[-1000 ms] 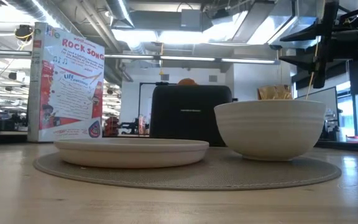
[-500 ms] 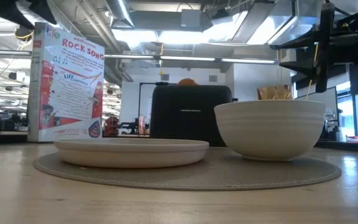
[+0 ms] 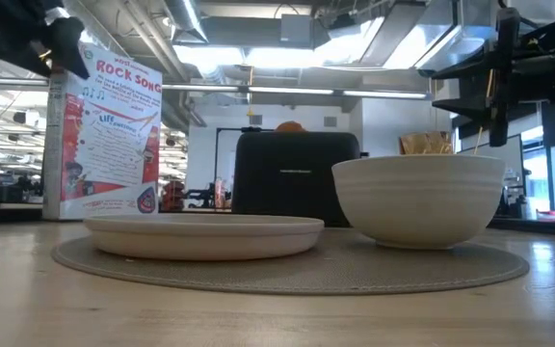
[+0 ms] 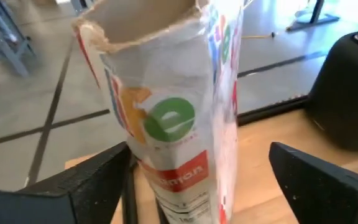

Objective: Arrange a breakfast setting
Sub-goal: Pour the cereal from the cereal box into the white bowl

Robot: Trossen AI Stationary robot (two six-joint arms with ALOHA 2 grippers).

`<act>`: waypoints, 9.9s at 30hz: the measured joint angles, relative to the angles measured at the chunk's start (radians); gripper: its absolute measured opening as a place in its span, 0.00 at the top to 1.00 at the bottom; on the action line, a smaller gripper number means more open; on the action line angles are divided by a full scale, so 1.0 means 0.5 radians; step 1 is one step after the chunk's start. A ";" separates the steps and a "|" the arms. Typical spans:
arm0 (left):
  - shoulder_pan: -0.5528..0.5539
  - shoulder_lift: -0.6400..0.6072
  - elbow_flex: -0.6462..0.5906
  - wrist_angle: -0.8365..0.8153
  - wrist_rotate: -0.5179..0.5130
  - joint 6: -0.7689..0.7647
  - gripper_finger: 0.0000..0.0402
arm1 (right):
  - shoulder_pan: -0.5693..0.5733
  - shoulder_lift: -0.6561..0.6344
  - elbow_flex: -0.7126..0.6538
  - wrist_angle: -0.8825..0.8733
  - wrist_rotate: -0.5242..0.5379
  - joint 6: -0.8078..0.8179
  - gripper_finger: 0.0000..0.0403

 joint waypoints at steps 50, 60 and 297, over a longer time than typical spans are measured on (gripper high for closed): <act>0.100 0.573 0.977 1.023 1.673 1.981 1.00 | 0.000 1.506 1.791 -0.526 -0.444 -1.053 0.28; 0.101 0.854 1.122 1.368 1.987 2.179 1.00 | -0.001 1.993 2.235 -0.511 -0.666 -1.115 0.21; -0.082 0.597 -0.133 2.294 1.574 2.001 0.49 | -0.051 1.177 2.268 -1.299 -0.524 -0.785 0.30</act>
